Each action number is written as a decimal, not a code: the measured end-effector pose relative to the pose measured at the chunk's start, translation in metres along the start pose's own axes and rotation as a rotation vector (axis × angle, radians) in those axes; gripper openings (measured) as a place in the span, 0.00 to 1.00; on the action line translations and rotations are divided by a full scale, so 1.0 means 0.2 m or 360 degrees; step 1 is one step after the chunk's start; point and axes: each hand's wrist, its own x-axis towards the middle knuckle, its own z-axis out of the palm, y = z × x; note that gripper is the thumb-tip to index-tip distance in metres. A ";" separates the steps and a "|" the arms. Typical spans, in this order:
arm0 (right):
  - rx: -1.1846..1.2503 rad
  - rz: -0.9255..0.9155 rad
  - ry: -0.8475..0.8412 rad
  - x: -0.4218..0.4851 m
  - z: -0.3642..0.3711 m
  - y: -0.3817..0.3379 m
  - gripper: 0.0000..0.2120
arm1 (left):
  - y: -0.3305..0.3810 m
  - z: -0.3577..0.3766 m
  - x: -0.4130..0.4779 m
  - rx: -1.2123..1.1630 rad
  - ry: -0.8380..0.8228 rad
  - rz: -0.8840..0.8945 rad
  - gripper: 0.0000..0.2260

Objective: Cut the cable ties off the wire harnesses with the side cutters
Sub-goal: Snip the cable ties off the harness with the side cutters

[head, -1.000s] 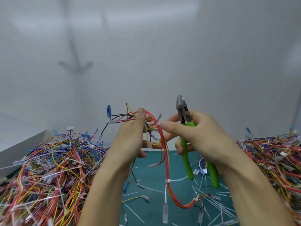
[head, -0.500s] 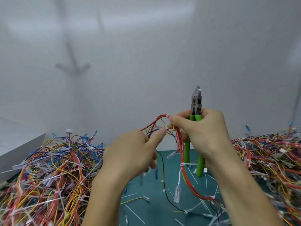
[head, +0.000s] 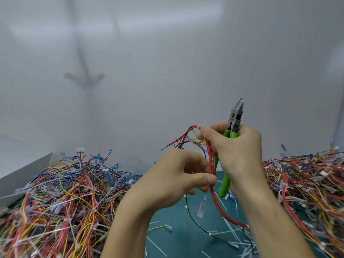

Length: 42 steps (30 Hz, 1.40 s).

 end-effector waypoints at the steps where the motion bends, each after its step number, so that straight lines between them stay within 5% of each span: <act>1: 0.0021 0.0024 -0.0001 0.00 0.00 0.00 0.05 | -0.01 0.00 0.00 -0.0014 -0.0002 0.0010 0.04; 14: 0.0563 0.0024 0.0236 0.05 -0.06 -0.06 0.15 | -0.07 0.00 0.06 -0.0898 0.0506 -0.0265 0.04; 25: 0.0678 0.0078 -0.0212 -0.04 0.02 -0.08 0.14 | -0.07 0.13 0.15 -0.0449 0.0959 -0.0253 0.04; 37: 0.0757 0.0419 -0.0752 -0.09 0.07 -0.09 0.14 | -0.05 0.10 0.16 -0.1229 0.1288 -0.0084 0.06; 42: 0.0653 0.0261 -0.0628 -0.13 0.11 -0.10 0.21 | -0.06 0.09 0.14 -0.1196 0.1238 -0.0155 0.04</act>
